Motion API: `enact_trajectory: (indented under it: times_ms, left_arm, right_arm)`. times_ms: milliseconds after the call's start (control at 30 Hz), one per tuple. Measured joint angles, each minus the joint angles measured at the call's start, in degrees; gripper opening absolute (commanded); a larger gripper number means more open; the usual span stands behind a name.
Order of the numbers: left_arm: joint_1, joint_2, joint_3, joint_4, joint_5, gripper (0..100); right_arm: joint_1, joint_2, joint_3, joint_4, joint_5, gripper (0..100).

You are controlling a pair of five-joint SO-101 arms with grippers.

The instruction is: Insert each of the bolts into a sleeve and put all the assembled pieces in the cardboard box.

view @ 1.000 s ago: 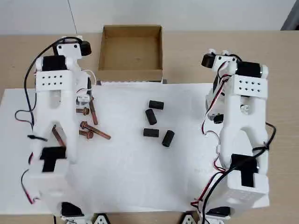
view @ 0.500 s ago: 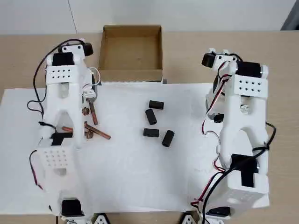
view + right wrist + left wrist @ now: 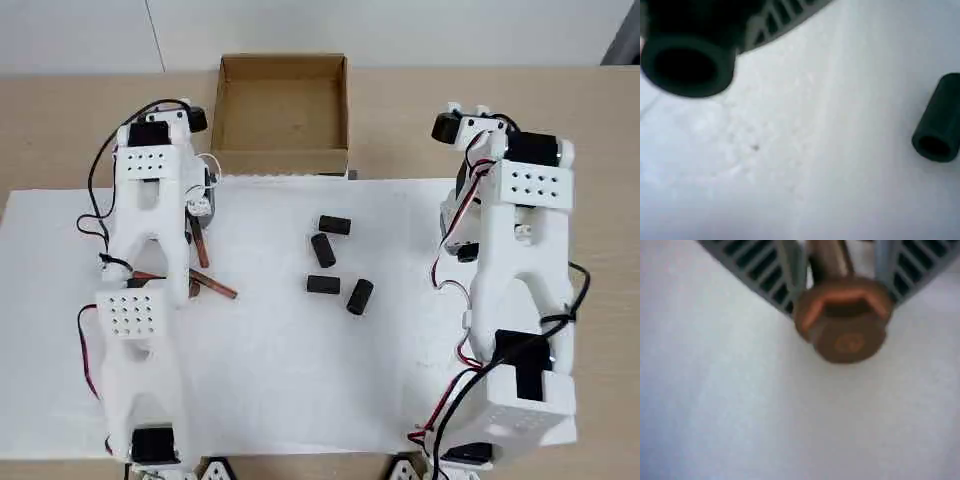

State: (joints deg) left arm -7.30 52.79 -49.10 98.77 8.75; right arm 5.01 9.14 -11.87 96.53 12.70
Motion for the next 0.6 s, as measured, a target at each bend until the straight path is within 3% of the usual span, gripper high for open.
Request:
enact_trajectory:
  times_ms: [267,400,600]
  left_arm:
    - [0.18,2.02,-1.14,-0.26,-0.09,9]
    - [0.35,2.29,-1.23,-0.35,0.00,0]
    - [0.53,3.08,-3.78,0.44,0.09,0]
  right_arm:
    - [0.00,0.00,0.00,0.00,0.00,0.4]
    - [0.00,0.00,0.00,0.00,0.00,0.4]
    - [0.00,-0.44,0.00,0.00,0.00,0.4]
